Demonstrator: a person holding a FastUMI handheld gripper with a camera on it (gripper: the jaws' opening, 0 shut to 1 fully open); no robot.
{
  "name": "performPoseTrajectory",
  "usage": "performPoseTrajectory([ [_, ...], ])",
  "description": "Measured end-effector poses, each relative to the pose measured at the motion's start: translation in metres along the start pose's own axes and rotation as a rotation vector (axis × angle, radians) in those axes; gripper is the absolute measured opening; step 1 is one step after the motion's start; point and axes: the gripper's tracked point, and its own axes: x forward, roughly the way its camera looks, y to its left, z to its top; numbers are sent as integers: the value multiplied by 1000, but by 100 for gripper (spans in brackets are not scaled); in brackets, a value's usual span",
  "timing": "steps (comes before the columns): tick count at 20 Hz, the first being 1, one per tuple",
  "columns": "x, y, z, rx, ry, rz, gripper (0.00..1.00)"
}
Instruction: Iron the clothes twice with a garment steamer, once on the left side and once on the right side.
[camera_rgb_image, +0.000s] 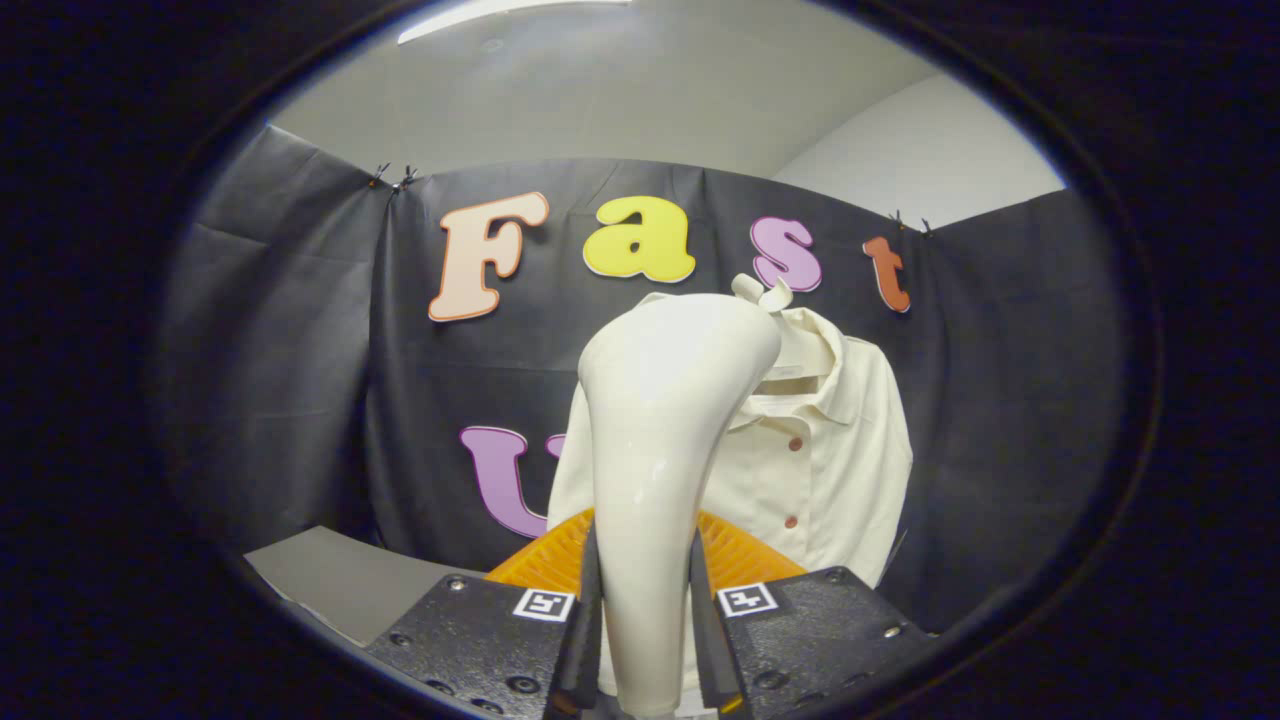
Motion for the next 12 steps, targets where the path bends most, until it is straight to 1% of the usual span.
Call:
performPoseTrajectory([
  [3, 20, -3, -25, -32, 48, 1, 38],
  [5, 32, -12, -49, -40, 109, -20, 38],
  [7, 42, -28, -69, 9, 145, -64, 38],
  [9, 47, -22, -76, 111, 125, -23, 38],
  [10, 48, -21, -81, 133, 126, -4, 38],
  [12, 49, -22, -90, 142, 142, 2, 38],
])
